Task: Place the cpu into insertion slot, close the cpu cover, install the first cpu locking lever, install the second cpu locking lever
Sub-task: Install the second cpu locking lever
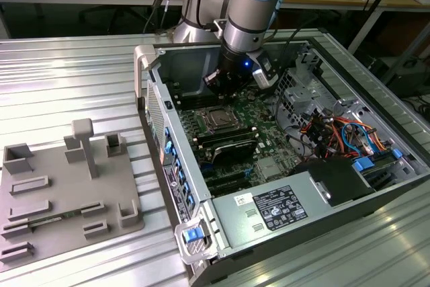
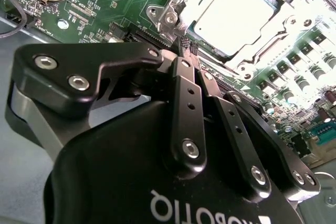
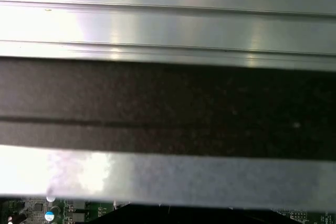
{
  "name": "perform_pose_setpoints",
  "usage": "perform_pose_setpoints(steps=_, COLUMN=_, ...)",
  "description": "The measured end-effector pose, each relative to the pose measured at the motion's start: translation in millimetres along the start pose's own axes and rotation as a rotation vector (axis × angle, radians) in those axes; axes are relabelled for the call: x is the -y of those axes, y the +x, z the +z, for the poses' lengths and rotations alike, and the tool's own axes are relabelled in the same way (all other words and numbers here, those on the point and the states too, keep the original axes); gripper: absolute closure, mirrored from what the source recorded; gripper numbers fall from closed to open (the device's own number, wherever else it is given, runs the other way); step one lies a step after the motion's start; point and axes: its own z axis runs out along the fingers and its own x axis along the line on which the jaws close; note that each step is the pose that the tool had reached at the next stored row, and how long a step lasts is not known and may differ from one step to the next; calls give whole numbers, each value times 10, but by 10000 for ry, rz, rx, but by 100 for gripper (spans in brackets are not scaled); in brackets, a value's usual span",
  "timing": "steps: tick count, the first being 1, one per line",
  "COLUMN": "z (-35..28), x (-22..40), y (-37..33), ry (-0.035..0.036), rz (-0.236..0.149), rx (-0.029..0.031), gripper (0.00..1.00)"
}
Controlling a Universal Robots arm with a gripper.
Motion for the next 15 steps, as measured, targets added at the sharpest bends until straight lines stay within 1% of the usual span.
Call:
perform_pose_setpoints(steps=10, z=-2, x=9, y=0, ry=2, rz=-3, rx=-1, gripper=89)
perform_pose_setpoints(steps=15, z=-3, x=73, y=3, ry=0, rz=-1, rx=0, gripper=89)
